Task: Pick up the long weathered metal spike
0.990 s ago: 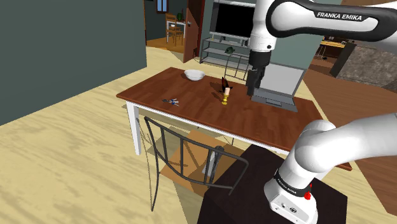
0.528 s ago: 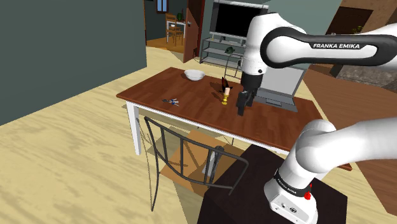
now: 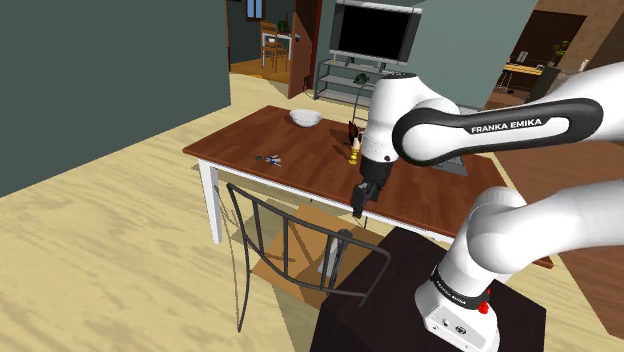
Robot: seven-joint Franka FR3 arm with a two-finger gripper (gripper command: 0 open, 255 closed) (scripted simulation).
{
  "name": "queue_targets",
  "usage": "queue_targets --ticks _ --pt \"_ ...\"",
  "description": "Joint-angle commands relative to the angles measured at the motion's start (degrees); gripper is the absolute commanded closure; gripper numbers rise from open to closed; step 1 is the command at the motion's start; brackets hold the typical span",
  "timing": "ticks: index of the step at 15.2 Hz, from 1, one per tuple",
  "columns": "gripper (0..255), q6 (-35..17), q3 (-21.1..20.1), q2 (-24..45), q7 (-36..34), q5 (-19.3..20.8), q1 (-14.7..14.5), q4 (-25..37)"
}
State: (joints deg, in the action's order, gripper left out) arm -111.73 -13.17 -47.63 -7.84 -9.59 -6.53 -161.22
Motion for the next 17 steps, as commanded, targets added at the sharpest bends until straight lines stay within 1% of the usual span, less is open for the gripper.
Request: queue_targets --ticks 1,4,12,14,15,17 --pt "0 -4.6 -2.6 1.8 -2.6 -2.2 -1.4 -1.7" --pt "0 -12.5 -6.3 6.1 -5.9 -5.1 -3.0 -4.1" --pt "0 -21.7 -8.4 12.0 -6.4 -6.6 -3.3 -7.3" --pt "0 -22.4 -8.6 12.5 -6.4 -6.7 -3.3 -7.5" --pt "255 -22.4 -8.5 12.5 -6.3 -6.7 -3.2 -7.5" --pt "255 -22.4 -8.5 12.5 -6.3 -6.7 -3.3 -7.6"
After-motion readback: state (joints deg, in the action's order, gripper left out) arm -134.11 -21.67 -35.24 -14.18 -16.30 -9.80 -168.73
